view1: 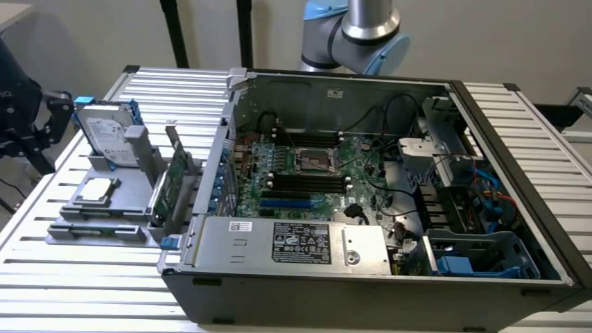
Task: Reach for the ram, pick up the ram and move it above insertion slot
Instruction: 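Pick up the ram and move it above insertion slot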
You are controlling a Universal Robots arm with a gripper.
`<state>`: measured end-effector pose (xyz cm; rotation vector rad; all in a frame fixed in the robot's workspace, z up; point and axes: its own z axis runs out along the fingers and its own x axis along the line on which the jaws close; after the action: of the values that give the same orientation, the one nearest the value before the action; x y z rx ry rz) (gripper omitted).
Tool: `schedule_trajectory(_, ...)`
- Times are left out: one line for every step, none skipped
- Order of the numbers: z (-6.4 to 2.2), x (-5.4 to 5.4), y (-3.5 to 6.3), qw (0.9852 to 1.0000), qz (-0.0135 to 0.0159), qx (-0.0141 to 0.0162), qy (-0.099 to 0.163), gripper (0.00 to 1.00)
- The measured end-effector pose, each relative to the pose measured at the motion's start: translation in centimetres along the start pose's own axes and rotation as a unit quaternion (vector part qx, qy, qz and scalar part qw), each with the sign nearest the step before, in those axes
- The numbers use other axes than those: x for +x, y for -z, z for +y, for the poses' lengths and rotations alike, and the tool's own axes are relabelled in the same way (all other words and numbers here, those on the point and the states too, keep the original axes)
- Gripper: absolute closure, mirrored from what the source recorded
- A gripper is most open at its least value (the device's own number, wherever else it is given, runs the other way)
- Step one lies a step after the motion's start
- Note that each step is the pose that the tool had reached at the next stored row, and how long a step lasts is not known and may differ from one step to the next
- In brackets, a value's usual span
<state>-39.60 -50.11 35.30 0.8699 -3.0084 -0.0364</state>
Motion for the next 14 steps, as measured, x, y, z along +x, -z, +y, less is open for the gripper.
schedule_trajectory(0.00, 0.00, 0.00, 1.0000, 0.0001, 0.0001, 0.009, 0.89)
schedule_trajectory(0.01, 0.00, 0.00, 0.9998, 0.0002, 0.0002, 0.018, 0.89)
schedule_trajectory(0.01, 0.00, 0.00, 0.9996, 0.0004, 0.0003, 0.027, 0.89)
schedule_trajectory(0.00, 0.00, 0.00, 0.9993, 0.0005, 0.0003, 0.036, 0.89)
schedule_trajectory(0.00, 0.00, 0.00, 0.9990, 0.0006, 0.0004, 0.045, 0.89)
schedule_trajectory(0.00, 0.00, 0.00, 0.9985, 0.0008, 0.0005, 0.054, 0.89)
schedule_trajectory(0.00, 0.00, 0.00, 0.9980, 0.0010, 0.0006, 0.064, 0.89)
schedule_trajectory(0.00, 0.00, 0.00, 0.9973, 0.0010, 0.0007, 0.073, 0.89)
schedule_trajectory(0.01, 0.00, 0.00, 0.9966, 0.0011, 0.0008, 0.082, 0.89)
schedule_trajectory(0.01, 0.00, 0.00, 0.9959, 0.0012, 0.0009, 0.091, 0.89)
schedule_trajectory(0.00, 0.00, 0.00, 0.9950, 0.0012, 0.0010, 0.100, 0.89)
schedule_trajectory(0.00, 0.00, 0.00, 0.9941, 0.0012, 0.0011, 0.109, 0.89)
schedule_trajectory(0.00, 0.00, 0.00, 0.9931, 0.0012, 0.0012, 0.118, 0.89)
schedule_trajectory(0.01, 0.00, 0.00, 0.9919, 0.0012, 0.0014, 0.127, 0.89)
